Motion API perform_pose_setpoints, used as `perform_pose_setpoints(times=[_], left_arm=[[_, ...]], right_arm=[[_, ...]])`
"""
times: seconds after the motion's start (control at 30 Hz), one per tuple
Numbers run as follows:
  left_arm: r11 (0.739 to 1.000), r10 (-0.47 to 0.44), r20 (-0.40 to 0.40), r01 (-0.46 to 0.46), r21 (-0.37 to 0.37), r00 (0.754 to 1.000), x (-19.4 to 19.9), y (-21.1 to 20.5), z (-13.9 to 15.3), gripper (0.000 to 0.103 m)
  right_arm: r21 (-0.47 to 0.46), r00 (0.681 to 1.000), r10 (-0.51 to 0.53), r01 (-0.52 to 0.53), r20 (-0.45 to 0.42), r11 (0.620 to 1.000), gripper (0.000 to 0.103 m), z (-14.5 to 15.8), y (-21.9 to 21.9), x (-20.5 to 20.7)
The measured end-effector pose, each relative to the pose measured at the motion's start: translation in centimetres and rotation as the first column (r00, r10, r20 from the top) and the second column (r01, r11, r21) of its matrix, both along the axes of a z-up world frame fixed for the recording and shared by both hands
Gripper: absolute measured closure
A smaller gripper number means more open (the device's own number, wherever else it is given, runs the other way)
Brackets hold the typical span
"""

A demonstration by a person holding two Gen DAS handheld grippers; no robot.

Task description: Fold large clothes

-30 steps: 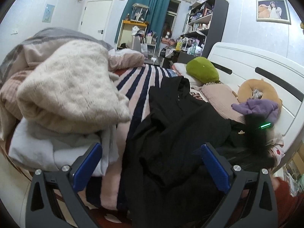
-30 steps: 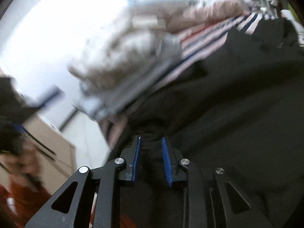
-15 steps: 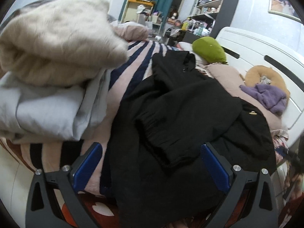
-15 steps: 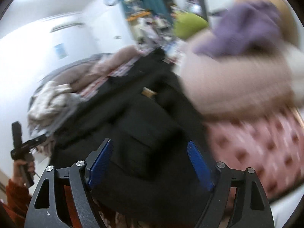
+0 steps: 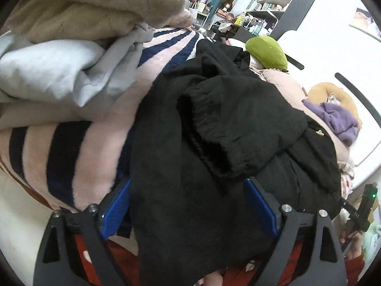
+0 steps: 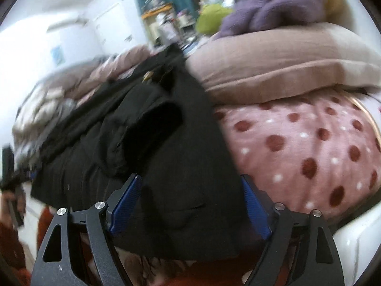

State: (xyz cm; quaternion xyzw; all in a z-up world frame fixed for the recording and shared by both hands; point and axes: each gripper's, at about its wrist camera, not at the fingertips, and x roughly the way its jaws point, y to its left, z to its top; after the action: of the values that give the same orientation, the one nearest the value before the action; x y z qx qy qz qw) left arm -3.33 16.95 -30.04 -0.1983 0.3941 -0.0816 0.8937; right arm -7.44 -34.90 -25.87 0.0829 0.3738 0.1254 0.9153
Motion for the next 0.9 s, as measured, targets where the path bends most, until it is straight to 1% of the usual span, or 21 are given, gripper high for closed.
perform_pose_setpoints(times=[0.07, 0.1, 0.13, 0.2, 0.23, 0.27, 0.3, 0.33, 0.37, 0.4, 0.43, 0.47, 0.5, 0.6, 0.63, 0.7, 0.77, 0.83, 0.9], left_arm=[[1.0, -0.017, 0.004, 0.017, -0.017, 1.0, 0.6, -0.4, 0.2, 0.016], [0.999, -0.033, 0.009, 0.033, -0.022, 0.999, 0.9, -0.8, 0.4, 0.024], [0.998, -0.057, 0.017, 0.058, -0.03, 0.998, 1.3, -1.3, 0.6, 0.034], [0.995, -0.089, 0.026, 0.09, -0.048, 0.996, 2.1, -2.3, 0.8, 0.041], [0.994, -0.096, 0.027, 0.097, -0.047, 0.995, 2.3, -2.4, 0.9, 0.044], [0.994, -0.101, 0.028, 0.102, -0.046, 0.994, 2.6, -2.6, 1.2, 0.055], [0.993, -0.104, 0.031, 0.106, -0.057, 0.994, 2.8, -2.5, 1.4, 0.067], [0.991, -0.106, 0.038, 0.109, -0.082, 0.994, 2.8, -2.3, 1.6, 0.072], [0.986, -0.108, 0.054, 0.114, -0.121, 0.993, 2.6, -2.0, 2.1, 0.075], [0.984, -0.113, 0.065, 0.121, -0.133, 0.991, 2.5, -2.0, 2.5, 0.081], [0.983, -0.12, 0.076, 0.129, -0.132, 0.99, 2.3, -2.0, 3.0, 0.084], [0.983, -0.129, 0.086, 0.138, -0.119, 0.988, 2.2, -2.2, 3.7, 0.085], [0.983, -0.135, 0.09, 0.145, -0.113, 0.987, 2.0, -2.3, 4.1, 0.086], [0.975, -0.154, 0.125, 0.171, -0.144, 0.98, 1.4, -2.4, 5.8, 0.09], [0.971, -0.159, 0.144, 0.182, -0.157, 0.977, 1.2, -2.3, 6.4, 0.09], [0.965, -0.165, 0.194, 0.199, -0.171, 0.967, 0.7, -2.3, 8.3, 0.091], [0.964, -0.169, 0.23, 0.209, -0.163, 0.958, 0.5, -2.4, 9.9, 0.092], [0.966, -0.165, 0.244, 0.207, -0.157, 0.956, 0.8, -2.5, 10.9, 0.092], [0.965, -0.17, 0.262, 0.215, -0.15, 0.95, 0.8, -2.5, 11.8, 0.093]], right_arm=[[0.098, 0.999, 0.045, -0.044, -0.005, 0.994, 0.022, 0.1, -0.2, 0.6], [0.129, 0.998, 0.062, -0.06, -0.004, 0.99, 0.024, 0.0, -0.2, 1.0], [0.142, 0.996, 0.088, -0.087, -0.003, 0.986, 0.025, 0.0, 0.2, 1.4], [0.131, 0.994, 0.112, -0.111, 0.0, 0.985, 0.04, -0.3, 1.3, 2.1], [0.135, 0.993, 0.121, -0.121, 0.003, 0.984, 0.044, -0.3, 1.7, 2.3], [0.16, 0.99, 0.138, -0.137, 0.007, 0.977, 0.058, -0.3, 1.9, 2.6], [0.199, 0.988, 0.155, -0.152, 0.004, 0.968, 0.077, -0.3, 2.0, 3.0], [0.261, 0.985, 0.175, -0.17, 0.003, 0.95, 0.082, -0.4, 2.0, 3.2], [0.336, 0.981, 0.193, -0.186, 0.01, 0.924, 0.087, -0.2, 1.7, 3.3], [0.382, 0.98, 0.198, -0.193, 0.027, 0.904, 0.088, 0.3, 1.6, 3.2], [0.409, 0.979, 0.197, -0.198, 0.044, 0.891, 0.089, 0.7, 1.6, 3.1], [0.445, 0.977, 0.202, -0.212, 0.071, 0.87, 0.09, 1.3, 1.5, 2.8], [0.463, 0.975, 0.203, -0.219, 0.084, 0.859, 0.091, 1.7, 1.7, 2.9], [0.531, 0.967, 0.222, -0.255, 0.126, 0.808, 0.094, 2.7, 2.0, 2.6], [0.539, 0.964, 0.226, -0.264, 0.137, 0.8, 0.094, 3.1, 2.3, 2.6], [0.536, 0.961, 0.225, -0.276, 0.16, 0.798, 0.095, 4.1, 3.0, 2.3], [0.538, 0.957, 0.223, -0.289, 0.186, 0.792, 0.096, 5.1, 3.0, 2.1], [0.536, 0.956, 0.221, -0.292, 0.195, 0.792, 0.097, 5.9, 3.1, 2.2], [0.542, 0.953, 0.215, -0.299, 0.214, 0.786, 0.1, 6.6, 3.1, 2.1]])
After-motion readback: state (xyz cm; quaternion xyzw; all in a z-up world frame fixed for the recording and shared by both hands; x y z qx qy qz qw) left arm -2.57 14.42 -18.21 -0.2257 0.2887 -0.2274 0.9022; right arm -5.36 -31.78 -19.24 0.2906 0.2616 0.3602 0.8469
